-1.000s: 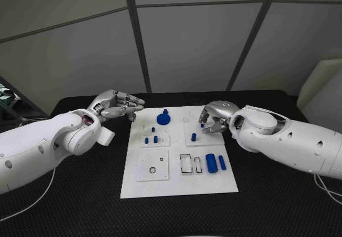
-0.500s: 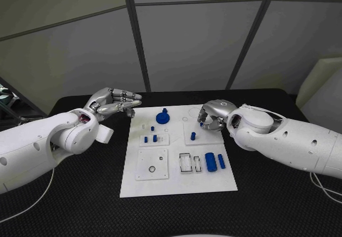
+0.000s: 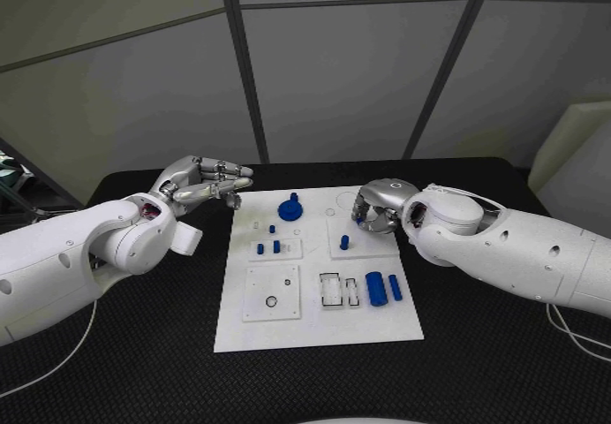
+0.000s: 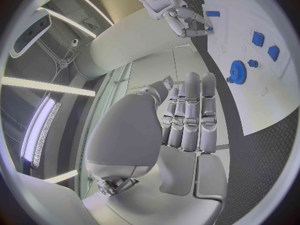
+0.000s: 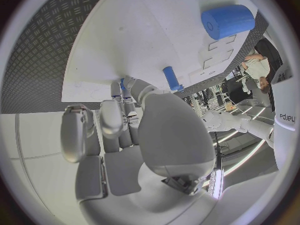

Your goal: Assemble the parts on the task board

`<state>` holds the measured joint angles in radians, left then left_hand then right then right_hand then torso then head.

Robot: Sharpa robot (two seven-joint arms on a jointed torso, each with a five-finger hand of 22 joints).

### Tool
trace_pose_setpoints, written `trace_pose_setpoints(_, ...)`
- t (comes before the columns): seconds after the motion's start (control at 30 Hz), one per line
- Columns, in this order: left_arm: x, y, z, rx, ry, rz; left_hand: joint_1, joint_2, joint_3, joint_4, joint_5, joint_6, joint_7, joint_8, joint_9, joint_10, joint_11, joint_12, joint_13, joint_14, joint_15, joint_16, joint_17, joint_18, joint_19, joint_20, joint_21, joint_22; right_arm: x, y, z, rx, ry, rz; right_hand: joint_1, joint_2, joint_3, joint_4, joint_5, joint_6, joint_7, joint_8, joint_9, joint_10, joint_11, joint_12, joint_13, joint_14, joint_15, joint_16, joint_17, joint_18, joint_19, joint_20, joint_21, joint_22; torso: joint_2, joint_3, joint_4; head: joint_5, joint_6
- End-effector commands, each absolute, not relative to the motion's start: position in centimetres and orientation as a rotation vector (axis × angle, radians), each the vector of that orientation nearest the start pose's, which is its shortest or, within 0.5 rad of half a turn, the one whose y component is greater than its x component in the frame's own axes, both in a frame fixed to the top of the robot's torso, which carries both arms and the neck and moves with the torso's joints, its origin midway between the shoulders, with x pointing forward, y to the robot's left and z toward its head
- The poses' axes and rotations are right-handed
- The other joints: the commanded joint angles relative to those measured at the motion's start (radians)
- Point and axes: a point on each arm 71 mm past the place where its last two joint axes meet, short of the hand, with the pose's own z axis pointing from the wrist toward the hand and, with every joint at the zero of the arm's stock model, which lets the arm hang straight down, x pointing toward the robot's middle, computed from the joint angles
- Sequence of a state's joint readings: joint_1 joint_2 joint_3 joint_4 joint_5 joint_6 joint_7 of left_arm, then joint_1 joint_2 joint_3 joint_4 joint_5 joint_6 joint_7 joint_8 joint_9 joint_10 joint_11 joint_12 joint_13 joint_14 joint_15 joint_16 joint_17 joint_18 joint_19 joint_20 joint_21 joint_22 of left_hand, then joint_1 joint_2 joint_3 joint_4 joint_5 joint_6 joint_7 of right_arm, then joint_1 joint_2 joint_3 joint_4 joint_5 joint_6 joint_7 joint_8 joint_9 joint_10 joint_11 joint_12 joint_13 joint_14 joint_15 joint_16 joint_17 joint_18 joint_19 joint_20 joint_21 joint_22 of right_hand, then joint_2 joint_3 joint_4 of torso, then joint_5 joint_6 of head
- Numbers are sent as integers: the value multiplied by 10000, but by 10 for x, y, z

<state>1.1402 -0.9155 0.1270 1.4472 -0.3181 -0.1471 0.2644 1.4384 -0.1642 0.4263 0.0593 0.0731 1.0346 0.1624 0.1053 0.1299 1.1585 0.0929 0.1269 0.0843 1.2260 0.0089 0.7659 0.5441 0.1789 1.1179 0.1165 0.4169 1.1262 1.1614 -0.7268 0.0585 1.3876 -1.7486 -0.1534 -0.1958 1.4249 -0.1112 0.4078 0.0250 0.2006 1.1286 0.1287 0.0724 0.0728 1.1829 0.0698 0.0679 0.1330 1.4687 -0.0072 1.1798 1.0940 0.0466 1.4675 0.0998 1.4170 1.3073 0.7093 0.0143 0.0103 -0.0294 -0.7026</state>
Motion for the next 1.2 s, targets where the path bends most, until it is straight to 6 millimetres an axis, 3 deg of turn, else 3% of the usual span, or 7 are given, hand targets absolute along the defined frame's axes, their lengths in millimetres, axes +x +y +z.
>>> trace_pose_setpoints(0.03, 506, 259, -153, -8567, 15118, -14781, -25, 46, 40, -20, 48, 55, 9, -58, 14, 43, 39, 3, 11, -55, 42, -57, -20, 31, -93, 6, -72, -19, 513, -181, -192, -3761, 17389, 3966, -47, 70, 72, -2, 25, 74, 1, 46, 11, 77, 18, -40, -26, 106, -78, 46, 20, -34, 182, -66, 60, 1104, 1, -2, 2, -11, -21)
trace_pose_setpoints(0.23, 506, 259, -154, -8596, 15189, -14757, -33, 33, 38, -33, 47, 38, 27, -83, 14, 24, 52, -12, 7, -61, 51, -105, -40, 28, -98, 10, -104, -43, 513, -181, -193, -3669, 17333, 3942, -76, 82, 111, -58, 23, 131, -16, 53, 17, 131, 2, -38, -64, 106, -93, 42, 13, -37, 190, -78, 73, 1119, -10, -3, 3, -22, -42)
trace_pose_setpoints(0.37, 506, 259, -154, -8603, 15204, -14750, -34, 31, 40, -40, 48, 32, 35, -94, 14, 16, 58, -18, 6, -65, 55, -130, -50, 27, -101, 13, -120, -55, 513, -181, -188, -3427, 16732, 4029, -142, 142, 176, -176, 15, 325, -74, 106, 47, 355, -65, 0, -117, 6, -147, -455, -618, -67, 256, -120, 184, 1235, -15, 5, -2, -28, -29)
trace_pose_setpoints(0.67, 507, 260, -154, -8591, 15184, -14767, -31, 40, 47, -48, 49, 32, 40, -103, 16, 13, 63, -22, 6, -68, 59, -158, -62, 27, -103, 15, -138, -69, 508, -183, -177, -2987, 15401, 4455, -218, 202, 233, -368, 28, 517, -135, 138, 80, 599, -144, -3, -179, 44, -218, -470, -689, -109, 347, -194, 335, 1392, -29, 0, -3, -35, 12)
trace_pose_setpoints(1.2, 508, 261, -155, -8718, 15141, -14834, -61, 30, 36, -49, 44, 23, 51, -125, 18, 3, 75, -31, 5, -65, 69, -206, -82, 24, -104, 22, -172, -96, 484, -179, -160, -2716, 14692, 5521, -252, 165, 233, -438, 31, 527, -135, 121, 80, 614, -145, -28, -207, 52, -227, -475, -712, -121, 373, -209, 377, 1436, -15, -3, -14, -9, 111)
